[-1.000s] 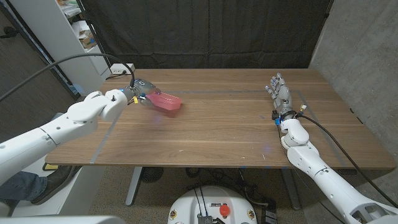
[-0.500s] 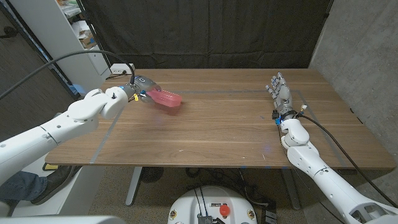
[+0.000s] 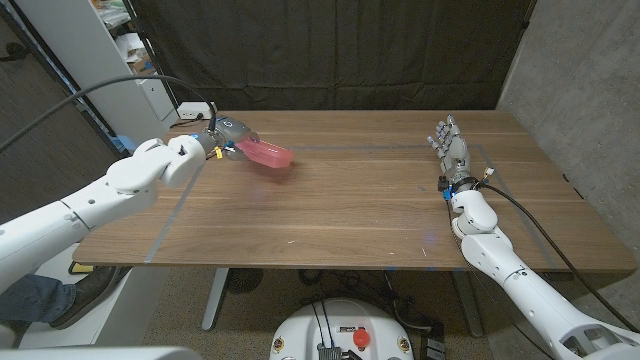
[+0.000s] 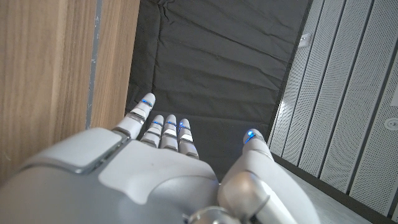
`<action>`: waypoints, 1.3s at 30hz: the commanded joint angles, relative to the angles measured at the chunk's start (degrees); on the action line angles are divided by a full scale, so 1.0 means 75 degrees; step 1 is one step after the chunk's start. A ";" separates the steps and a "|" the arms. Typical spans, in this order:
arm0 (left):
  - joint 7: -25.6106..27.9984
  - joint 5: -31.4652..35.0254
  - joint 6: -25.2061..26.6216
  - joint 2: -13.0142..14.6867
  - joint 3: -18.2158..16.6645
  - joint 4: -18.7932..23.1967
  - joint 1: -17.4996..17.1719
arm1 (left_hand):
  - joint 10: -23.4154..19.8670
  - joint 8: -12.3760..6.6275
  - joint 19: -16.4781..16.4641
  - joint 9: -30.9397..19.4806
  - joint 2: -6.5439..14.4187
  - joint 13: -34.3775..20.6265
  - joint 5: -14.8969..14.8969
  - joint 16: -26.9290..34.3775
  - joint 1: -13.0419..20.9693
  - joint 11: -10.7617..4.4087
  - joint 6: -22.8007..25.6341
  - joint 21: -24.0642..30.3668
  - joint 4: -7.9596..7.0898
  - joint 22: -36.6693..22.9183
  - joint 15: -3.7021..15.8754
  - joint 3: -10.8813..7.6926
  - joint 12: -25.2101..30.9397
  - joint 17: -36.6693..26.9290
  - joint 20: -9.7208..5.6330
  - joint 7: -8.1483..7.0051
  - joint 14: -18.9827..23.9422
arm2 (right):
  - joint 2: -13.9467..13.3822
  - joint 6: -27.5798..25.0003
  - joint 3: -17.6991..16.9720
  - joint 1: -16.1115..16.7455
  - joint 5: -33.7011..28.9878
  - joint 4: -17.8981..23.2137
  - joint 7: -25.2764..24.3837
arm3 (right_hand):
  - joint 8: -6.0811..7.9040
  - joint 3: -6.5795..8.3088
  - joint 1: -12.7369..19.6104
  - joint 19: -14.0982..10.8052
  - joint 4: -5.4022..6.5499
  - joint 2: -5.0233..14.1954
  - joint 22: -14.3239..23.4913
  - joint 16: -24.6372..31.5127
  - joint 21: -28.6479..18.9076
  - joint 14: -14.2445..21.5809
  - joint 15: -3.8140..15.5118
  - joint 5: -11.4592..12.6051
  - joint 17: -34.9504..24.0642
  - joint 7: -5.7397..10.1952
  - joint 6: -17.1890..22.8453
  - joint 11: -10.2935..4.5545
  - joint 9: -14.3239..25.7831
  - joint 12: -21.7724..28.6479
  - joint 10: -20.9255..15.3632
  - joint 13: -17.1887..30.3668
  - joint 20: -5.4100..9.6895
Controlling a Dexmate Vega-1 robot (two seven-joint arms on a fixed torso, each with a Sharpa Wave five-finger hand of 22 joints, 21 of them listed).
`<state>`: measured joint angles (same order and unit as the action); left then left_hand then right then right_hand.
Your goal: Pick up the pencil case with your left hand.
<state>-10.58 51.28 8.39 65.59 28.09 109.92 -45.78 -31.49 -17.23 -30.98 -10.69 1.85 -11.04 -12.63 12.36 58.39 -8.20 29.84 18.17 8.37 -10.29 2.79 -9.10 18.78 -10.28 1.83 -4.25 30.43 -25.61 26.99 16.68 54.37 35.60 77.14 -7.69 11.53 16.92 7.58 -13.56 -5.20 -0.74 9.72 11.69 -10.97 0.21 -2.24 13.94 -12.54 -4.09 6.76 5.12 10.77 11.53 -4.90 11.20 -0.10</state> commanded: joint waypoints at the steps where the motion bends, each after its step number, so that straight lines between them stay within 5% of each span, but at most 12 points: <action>1: 0.0034 -0.0155 0.0238 0.0281 -0.0356 0.0454 -0.0371 | -0.0099 0.0042 0.0013 -0.0037 0.0400 -0.0041 0.0047 -0.0026 0.0343 -0.0093 0.0300 -0.0046 -0.0044 -0.0018 0.0774 -0.0091 -0.0036 -0.0008 -0.0053 -0.0234 -0.0051 | 0.0004 0.0017 -0.0016 -0.0026 0.0052 -0.0038 0.0070 | -0.0014 -0.0006 -0.0004 0.0030 0.0006 0.0053 0.0016 0.0039 -0.0008 0.0020 -0.0055 0.0059 -0.0009 -0.0014 0.0091 0.0022 0.0034 0.0002 -0.0024 0.0009 -0.0001; 39: 0.0009 -0.0019 0.0450 0.0543 -0.1050 0.1285 -0.0690 | -0.0174 0.0163 -0.0011 -0.0046 0.0423 -0.0053 0.0167 -0.0086 0.0409 -0.0097 0.0329 -0.0110 -0.0016 -0.0016 0.0775 -0.0169 -0.0144 -0.0007 -0.0074 -0.0240 -0.0009 | -0.0001 0.0240 -0.0090 0.0037 0.0106 0.0044 0.0204 | -0.0015 -0.0026 0.0004 0.0013 0.0003 0.0079 0.0015 0.0059 -0.0015 0.0074 -0.0027 0.0064 -0.0010 -0.0023 0.0095 0.0032 0.0033 0.0013 -0.0061 0.0009 0.0003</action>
<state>-10.58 51.29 11.60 69.22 21.52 118.41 -50.26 -32.18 -15.90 -30.98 -10.69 2.72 -11.34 -11.35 12.05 59.14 -8.91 30.82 17.35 8.30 -10.27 2.99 -9.81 17.62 -10.13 1.84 -5.25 30.23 -25.76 28.41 16.03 54.83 36.30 77.54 -6.52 11.53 16.93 7.58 -13.56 -5.20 -0.74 9.72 11.69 -10.97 0.21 -2.24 14.20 -12.54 -4.41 7.07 5.12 10.77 11.53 -4.90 11.21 -0.10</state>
